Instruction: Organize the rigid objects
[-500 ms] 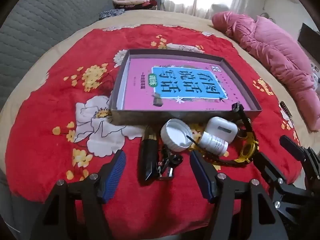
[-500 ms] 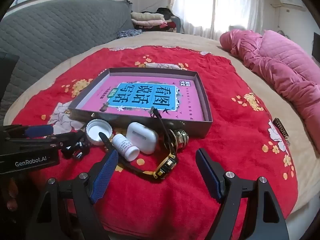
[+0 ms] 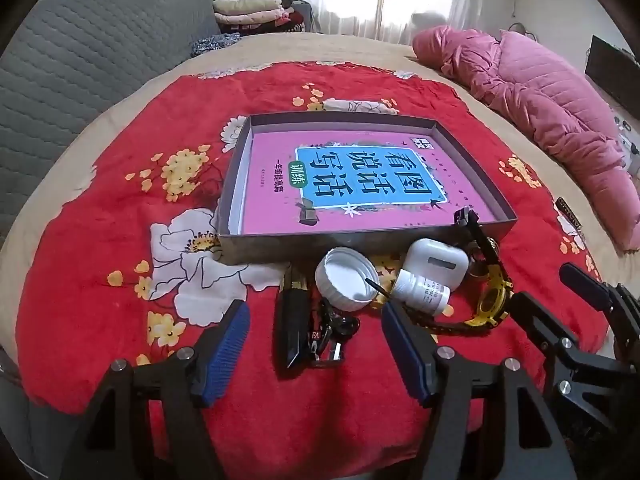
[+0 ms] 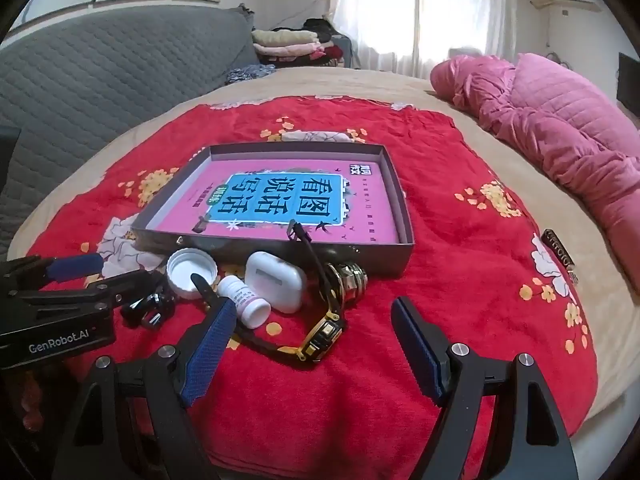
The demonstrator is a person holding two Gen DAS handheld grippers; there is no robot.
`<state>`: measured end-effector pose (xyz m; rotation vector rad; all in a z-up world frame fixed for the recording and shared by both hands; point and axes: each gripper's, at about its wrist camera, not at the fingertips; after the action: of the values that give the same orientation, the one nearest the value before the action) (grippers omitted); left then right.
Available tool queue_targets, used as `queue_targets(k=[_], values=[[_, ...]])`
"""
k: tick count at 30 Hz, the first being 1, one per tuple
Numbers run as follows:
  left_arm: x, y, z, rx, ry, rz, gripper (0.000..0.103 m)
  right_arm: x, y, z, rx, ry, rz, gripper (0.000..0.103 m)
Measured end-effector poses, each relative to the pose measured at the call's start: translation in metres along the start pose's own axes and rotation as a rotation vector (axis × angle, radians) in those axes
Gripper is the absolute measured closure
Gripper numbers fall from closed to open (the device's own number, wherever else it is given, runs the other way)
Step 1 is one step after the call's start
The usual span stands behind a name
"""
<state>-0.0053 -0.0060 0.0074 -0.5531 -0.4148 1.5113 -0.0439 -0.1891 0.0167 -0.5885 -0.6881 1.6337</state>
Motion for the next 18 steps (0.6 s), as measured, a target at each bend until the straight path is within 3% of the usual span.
queue_targets(k=[18], values=[[-0.0021, 0.001, -0.0006, 0.002, -0.01, -0.022, 0.036, -0.0004, -0.0027, 0.0011, -0.004, 0.004, -0.005, 0.022]])
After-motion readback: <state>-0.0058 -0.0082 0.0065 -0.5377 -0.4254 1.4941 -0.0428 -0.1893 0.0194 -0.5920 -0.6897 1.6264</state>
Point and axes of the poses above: each gripper's, at about its wrist camera, not at the fingertips, and z roughly against the way its jaws point, x to its left, y to its underside, and after that the axes turned 2 degrees about z, right-handed
